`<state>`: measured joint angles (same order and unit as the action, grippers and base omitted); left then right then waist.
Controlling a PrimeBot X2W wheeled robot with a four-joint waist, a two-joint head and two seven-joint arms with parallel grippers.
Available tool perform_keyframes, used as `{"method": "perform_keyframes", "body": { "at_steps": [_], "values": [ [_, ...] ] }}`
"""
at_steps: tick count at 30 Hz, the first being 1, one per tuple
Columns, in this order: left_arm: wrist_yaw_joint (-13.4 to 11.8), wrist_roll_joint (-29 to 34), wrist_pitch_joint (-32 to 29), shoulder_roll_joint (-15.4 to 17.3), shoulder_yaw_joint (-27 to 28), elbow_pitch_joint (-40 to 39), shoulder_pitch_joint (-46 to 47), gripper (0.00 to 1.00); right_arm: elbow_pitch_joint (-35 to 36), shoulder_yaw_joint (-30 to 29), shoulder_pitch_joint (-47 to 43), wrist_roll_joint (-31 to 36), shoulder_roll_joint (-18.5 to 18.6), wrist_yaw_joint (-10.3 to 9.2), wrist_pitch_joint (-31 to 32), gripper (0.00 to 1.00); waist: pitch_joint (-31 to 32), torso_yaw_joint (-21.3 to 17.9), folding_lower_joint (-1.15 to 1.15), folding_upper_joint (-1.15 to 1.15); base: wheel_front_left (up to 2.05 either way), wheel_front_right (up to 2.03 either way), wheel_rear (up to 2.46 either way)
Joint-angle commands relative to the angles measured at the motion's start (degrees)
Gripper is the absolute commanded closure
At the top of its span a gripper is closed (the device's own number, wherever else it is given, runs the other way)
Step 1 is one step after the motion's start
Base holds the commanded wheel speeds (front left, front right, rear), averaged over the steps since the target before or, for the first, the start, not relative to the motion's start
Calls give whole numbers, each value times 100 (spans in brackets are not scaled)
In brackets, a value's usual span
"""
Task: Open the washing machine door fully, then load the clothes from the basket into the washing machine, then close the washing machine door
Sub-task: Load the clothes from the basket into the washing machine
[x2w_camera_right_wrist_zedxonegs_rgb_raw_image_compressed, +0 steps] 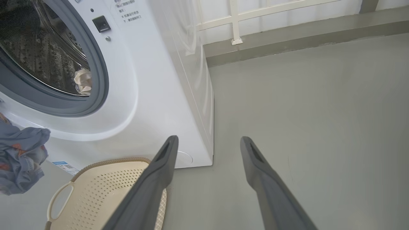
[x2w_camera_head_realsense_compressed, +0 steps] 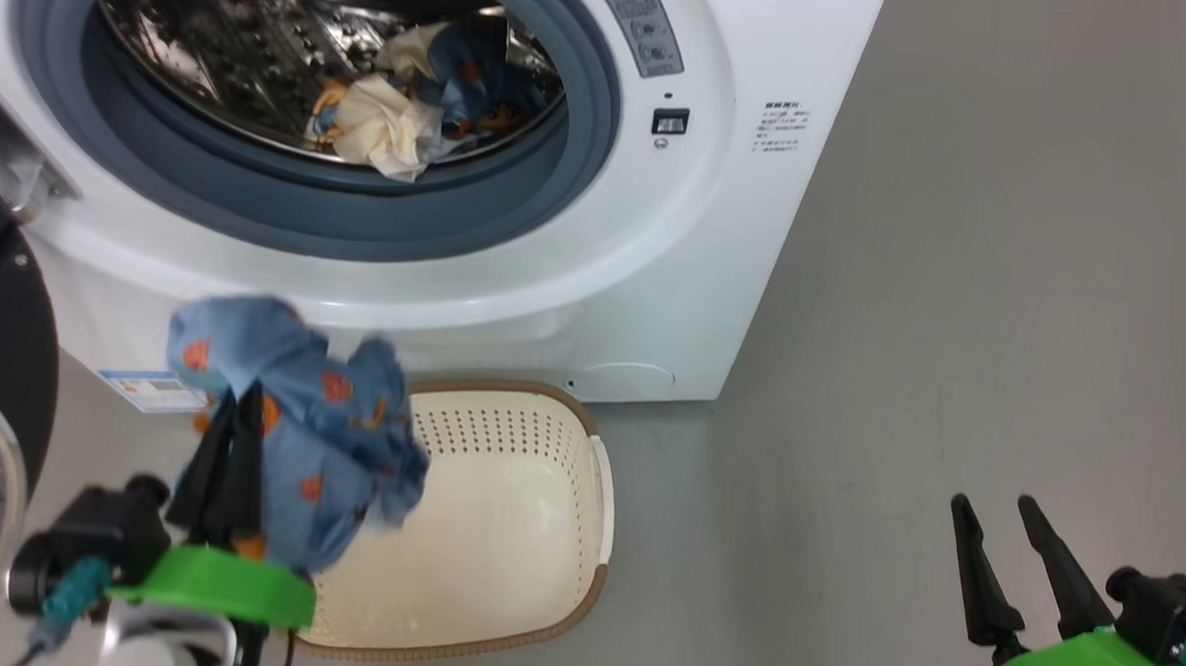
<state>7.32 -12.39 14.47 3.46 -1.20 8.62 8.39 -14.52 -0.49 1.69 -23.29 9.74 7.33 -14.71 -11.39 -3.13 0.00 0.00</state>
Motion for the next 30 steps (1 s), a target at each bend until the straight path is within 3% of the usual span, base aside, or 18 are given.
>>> {"method": "perform_keyframes", "body": {
  "at_steps": [1, 9, 17, 30],
  "values": [
    [12, -16, 52, 145, 139, -56, 414, 100, 134, 164, 184, 61, 58, 16, -29, 0, -158, -54, 0, 0, 0, 0, 0],
    [14, -18, 52, 294, 6, 450, 1520, 100, 137, 243, 416, 46, -1, 16, -29, 0, -475, -149, 0, 0, 0, 0, 0],
    [15, -47, 52, 496, -52, 1480, 2996, 100, 122, 365, 670, 21, -76, 16, -29, 0, -826, -337, 0, 0, 0, 0, 0],
    [13, -57, 52, 732, -207, 4026, 5106, 100, 115, 536, 1148, -22, -305, 16, -29, 0, -1479, -775, 0, 0, 0, 0, 0]
  ]
}}
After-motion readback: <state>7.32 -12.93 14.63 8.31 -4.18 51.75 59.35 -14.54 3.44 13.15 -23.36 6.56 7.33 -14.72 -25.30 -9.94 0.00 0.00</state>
